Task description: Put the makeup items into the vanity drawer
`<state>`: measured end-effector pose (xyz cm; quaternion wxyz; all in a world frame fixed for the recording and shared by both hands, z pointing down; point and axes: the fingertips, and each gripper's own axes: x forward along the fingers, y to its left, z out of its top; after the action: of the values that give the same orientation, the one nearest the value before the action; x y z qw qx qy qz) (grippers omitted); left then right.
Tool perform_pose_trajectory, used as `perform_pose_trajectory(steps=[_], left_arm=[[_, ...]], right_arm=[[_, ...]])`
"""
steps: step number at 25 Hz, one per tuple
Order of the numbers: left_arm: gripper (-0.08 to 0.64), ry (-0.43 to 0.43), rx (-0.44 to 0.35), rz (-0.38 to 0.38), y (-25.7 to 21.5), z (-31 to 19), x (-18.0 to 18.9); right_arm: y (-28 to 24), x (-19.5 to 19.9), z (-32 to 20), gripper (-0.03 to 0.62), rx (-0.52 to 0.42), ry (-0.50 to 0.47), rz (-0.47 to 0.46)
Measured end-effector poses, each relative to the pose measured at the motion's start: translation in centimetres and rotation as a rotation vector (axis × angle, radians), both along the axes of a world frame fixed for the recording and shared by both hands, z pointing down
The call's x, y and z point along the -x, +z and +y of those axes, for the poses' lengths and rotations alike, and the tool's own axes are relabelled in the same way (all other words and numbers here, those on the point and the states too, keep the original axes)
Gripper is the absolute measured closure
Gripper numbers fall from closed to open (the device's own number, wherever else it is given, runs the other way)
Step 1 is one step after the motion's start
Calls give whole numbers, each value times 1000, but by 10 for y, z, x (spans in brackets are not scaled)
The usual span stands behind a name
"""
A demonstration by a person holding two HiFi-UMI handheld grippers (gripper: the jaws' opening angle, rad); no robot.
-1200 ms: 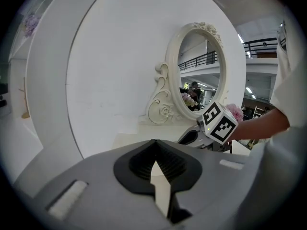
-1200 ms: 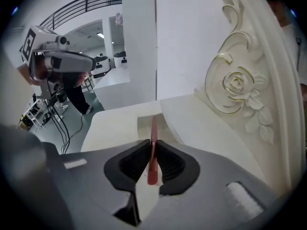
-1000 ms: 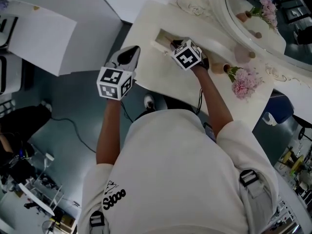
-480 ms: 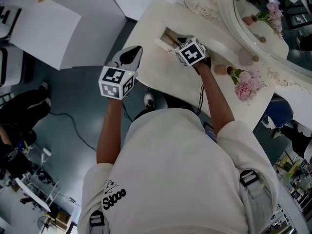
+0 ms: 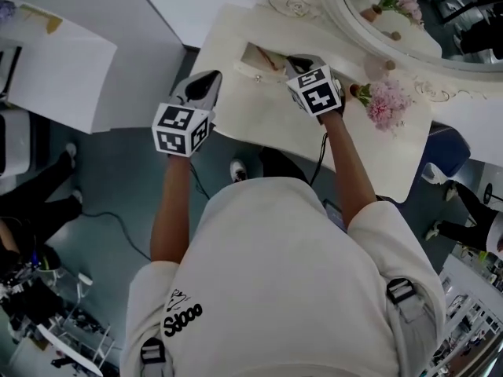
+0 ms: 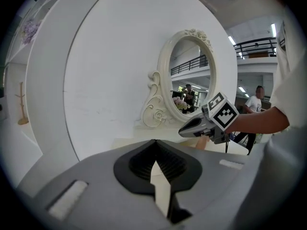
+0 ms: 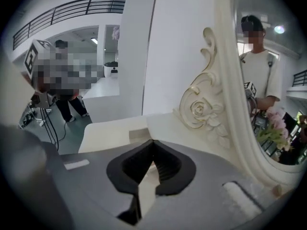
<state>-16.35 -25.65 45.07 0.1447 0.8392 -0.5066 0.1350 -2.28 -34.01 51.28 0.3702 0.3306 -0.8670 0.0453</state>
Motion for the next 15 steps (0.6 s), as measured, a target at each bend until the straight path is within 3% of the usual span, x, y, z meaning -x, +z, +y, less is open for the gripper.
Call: perform_pose_trajectory(steps=[10,15], left_arm=[[541,112,-183,-38,-68,25,-28],[541,179,-286,-57,-110,40,-53]], right_arm=[[-120,-65,76,591,-249,192,-168],[-168,-92,115,591,-376,265,-200]])
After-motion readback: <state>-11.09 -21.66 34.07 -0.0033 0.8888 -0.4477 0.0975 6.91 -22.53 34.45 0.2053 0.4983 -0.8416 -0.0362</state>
